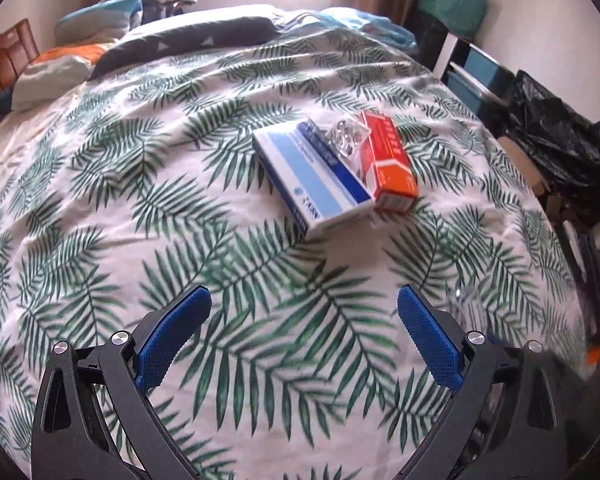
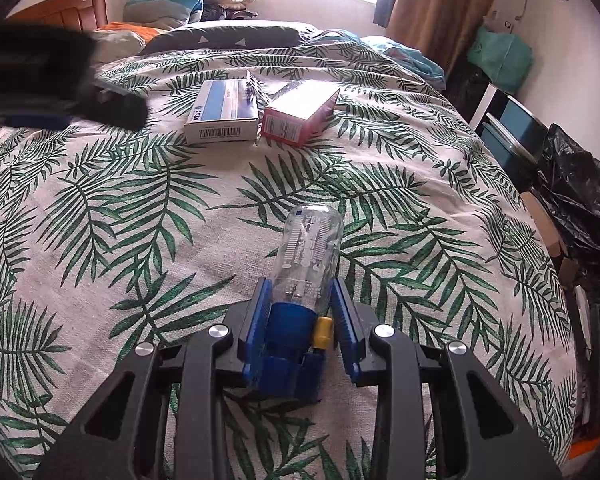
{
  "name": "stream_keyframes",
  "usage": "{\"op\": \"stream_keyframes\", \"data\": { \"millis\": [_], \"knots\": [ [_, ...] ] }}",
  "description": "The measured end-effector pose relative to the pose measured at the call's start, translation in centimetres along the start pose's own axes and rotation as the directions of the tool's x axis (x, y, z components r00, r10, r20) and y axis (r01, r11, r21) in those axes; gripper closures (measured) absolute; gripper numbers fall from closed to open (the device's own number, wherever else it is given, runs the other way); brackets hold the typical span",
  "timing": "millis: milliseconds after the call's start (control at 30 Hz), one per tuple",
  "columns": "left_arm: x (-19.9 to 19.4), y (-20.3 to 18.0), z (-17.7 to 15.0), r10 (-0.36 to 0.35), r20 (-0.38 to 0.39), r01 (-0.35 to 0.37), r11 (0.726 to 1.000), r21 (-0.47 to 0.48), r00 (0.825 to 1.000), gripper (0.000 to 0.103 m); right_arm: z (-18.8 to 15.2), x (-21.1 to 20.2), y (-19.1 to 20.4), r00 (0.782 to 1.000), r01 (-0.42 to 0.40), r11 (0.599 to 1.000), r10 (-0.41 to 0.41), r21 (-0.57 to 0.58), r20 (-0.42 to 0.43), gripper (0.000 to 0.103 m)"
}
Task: Collect trash
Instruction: 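Grasp the blue-white Amoxicillin Capsules box with the left tool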
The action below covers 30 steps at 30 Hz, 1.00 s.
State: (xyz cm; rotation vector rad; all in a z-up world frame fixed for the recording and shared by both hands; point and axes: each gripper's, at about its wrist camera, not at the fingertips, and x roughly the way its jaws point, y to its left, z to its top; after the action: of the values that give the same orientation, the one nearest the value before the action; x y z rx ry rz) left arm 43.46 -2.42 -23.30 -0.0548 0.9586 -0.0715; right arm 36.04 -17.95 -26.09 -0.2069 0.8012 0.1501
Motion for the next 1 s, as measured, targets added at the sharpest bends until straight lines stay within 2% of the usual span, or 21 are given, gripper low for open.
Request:
{"op": "stream_keyframes", "data": {
  "millis": [100, 167, 433, 667, 900, 1000],
  "knots": [
    [2.2, -0.3, 2.6, 0.022, 0.002, -0.022, 1.000, -0.013, 1.000, 0.006, -0.2, 0.2, -0.2, 1.000, -0.010, 1.000, 0.010, 0.010, -0.001, 0.072],
    [3.8, -0.2, 4.1, 0.010, -0.011, -0.011, 0.999, -0.041, 1.000, 0.006, -0.3, 0.3, -0.2, 1.000, -0.010, 1.000, 0.010, 0.010, 0.004, 0.072],
    [7.8, -1.0, 7.0, 0.035, -0.027, -0.036, 0.999, -0.041, 0.999, 0.006, -0.4, 0.5, -0.6, 0.999, -0.035, 0.999, 0.035, 0.032, 0.010, 0.072],
    [10.6, -0.6, 8.0, 0.063, -0.054, -0.066, 0.997, -0.039, 0.997, 0.005, -0.5, 0.6, -0.7, 0.999, -0.041, 0.998, 0.041, 0.037, 0.013, 0.072],
    [10.4, 0.5, 7.8, 0.084, -0.044, -0.084, 0.996, -0.006, 0.996, 0.005, -0.5, 0.6, -0.8, 0.999, -0.044, 0.998, 0.043, 0.040, 0.015, 0.072],
    [10.3, 0.8, 7.8, 0.051, -0.060, -0.052, 0.999, -0.016, 0.997, 0.005, -0.5, 0.6, -0.7, 0.999, -0.037, 0.999, 0.037, 0.035, 0.016, 0.072]
  ]
}}
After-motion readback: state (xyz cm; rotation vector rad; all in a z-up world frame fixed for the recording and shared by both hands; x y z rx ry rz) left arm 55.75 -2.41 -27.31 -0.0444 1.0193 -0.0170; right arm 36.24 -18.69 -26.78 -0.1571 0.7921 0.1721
